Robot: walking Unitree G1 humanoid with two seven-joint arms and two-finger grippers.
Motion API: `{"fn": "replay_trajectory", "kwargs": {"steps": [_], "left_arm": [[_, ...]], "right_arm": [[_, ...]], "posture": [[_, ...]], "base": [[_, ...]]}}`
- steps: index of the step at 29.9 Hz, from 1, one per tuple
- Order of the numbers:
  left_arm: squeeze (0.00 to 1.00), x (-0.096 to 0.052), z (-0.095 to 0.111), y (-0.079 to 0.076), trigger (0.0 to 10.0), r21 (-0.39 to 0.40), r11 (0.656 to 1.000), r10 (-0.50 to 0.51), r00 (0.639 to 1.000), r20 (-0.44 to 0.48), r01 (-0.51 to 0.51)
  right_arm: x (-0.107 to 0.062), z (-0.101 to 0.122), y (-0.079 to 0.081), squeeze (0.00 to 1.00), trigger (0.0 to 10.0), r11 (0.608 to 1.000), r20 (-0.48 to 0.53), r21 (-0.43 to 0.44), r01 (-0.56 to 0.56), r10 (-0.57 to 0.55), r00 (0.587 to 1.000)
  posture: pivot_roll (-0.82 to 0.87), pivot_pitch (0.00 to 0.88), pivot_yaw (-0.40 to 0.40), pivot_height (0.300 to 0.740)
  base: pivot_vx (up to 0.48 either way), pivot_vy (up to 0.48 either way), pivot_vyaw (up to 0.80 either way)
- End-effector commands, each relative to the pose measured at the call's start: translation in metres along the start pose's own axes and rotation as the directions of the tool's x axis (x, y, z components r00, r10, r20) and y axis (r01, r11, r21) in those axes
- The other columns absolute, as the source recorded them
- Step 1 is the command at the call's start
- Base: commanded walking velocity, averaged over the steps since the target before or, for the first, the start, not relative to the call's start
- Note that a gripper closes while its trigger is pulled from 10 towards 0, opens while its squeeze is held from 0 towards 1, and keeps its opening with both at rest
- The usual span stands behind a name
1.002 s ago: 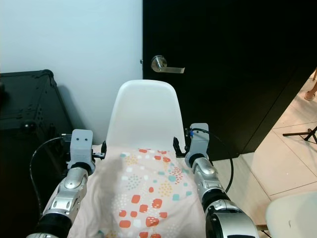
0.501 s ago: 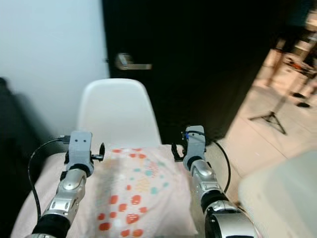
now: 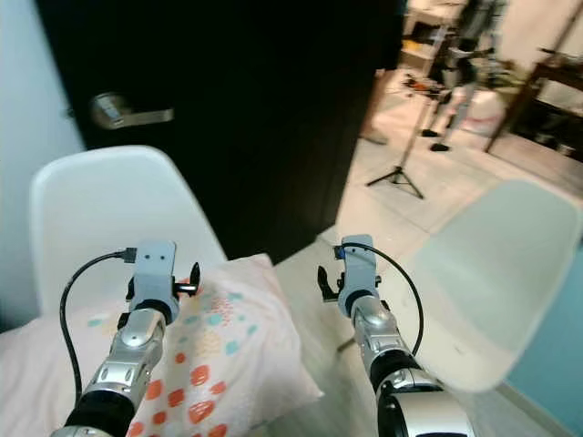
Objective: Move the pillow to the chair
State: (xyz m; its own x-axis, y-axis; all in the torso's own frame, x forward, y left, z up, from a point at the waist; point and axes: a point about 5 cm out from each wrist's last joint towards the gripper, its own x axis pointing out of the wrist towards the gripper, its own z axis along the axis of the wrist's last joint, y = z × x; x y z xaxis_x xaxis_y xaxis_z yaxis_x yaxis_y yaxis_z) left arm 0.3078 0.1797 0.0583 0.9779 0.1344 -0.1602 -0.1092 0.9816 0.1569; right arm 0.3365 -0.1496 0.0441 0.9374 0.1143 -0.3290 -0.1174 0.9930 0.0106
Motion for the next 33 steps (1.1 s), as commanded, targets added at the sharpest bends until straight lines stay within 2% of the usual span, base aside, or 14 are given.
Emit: {"fn": "replay_trajectory", "kwargs": {"steps": [1,27,33], "left_arm": [[0.0,-0.001,-0.0038,-0.0021,10.0,0.005,1.0,-0.012,1.0,-0.02,0.012],[0.0,-0.0002,-0.0046,-0.0049,10.0,-0.007,1.0,-0.025,0.999,-0.021,0.025],[0.0,-0.0024,-0.0086,-0.0061,10.0,0.015,0.999,-0.038,0.999,-0.037,0.039]], "right_arm": [[-0.0012,-0.0037,-0.0057,0.0,10.0,1.0,-0.026,-0.003,0.019,-0.019,0.999],[-0.0016,-0.0046,-0.0079,0.0,10.0,1.0,-0.038,-0.014,0.019,-0.02,0.999],[-0.0028,-0.0084,-0.0082,0.0,10.0,1.0,-0.047,-0.005,0.029,-0.03,0.998]], "posture": [[0.05,0.0,-0.128,0.736],[0.04,0.0,-0.131,0.736],[0.05,0.0,-0.134,0.736]], "base": [[0.0,0.0,-0.8],[0.0,0.0,-0.8],[0.0,0.0,-0.8]]}}
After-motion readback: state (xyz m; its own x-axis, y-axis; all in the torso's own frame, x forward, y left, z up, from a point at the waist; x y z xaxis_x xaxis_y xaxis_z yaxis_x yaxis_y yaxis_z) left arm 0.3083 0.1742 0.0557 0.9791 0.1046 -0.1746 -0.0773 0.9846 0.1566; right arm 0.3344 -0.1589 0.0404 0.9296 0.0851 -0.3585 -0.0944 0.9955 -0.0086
